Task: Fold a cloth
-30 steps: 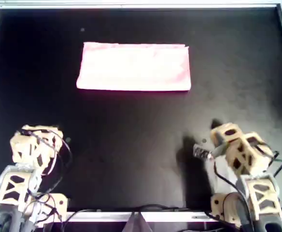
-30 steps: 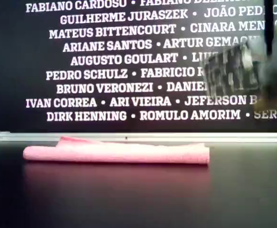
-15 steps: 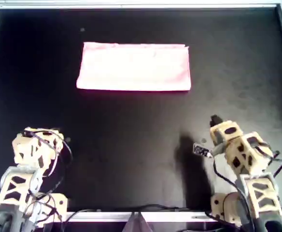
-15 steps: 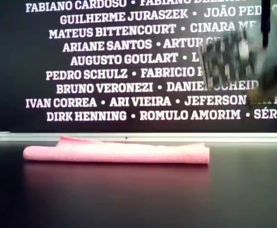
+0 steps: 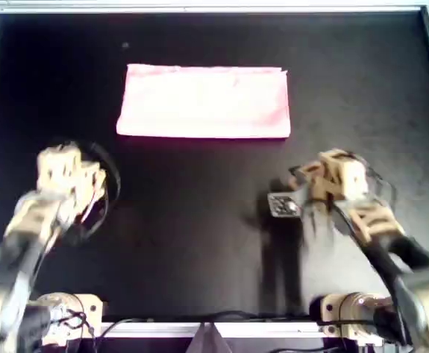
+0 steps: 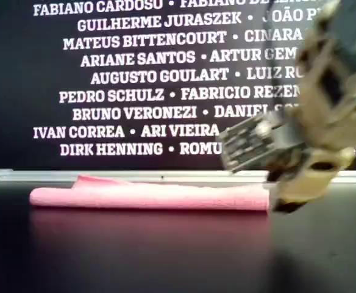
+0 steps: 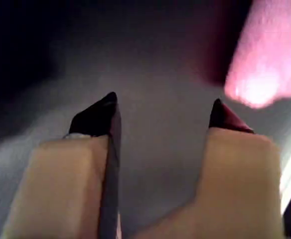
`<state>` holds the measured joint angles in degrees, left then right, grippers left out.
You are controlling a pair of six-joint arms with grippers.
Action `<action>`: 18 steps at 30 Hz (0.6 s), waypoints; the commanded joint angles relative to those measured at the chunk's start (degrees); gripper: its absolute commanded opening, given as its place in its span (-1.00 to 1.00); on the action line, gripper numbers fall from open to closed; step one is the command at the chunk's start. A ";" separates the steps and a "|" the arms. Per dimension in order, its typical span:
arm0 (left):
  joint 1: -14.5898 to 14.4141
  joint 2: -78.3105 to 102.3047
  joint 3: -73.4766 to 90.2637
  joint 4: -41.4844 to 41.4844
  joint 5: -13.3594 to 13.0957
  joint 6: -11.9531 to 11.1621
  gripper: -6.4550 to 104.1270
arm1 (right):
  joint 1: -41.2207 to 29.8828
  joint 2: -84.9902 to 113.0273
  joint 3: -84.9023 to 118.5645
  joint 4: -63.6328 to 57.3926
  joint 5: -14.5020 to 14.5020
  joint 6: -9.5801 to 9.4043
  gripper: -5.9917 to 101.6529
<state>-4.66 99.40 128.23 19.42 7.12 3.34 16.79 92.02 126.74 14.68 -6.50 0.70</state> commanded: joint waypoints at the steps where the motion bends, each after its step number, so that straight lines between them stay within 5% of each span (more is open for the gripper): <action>1: -3.25 -7.12 -10.11 -1.32 0.00 0.26 0.68 | 0.35 -3.78 -10.63 -2.81 0.26 3.08 0.49; 5: -5.71 -11.07 -14.41 -1.41 -0.62 -0.18 0.68 | 0.44 -8.96 -17.14 -2.81 0.35 4.66 0.49; 18: -5.71 -24.79 -31.03 -1.49 -0.70 -0.35 0.68 | -0.53 -24.08 -34.10 -2.72 0.44 4.13 0.49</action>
<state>-9.14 74.88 102.13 19.07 6.77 3.25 16.88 67.85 98.17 14.68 -6.42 4.92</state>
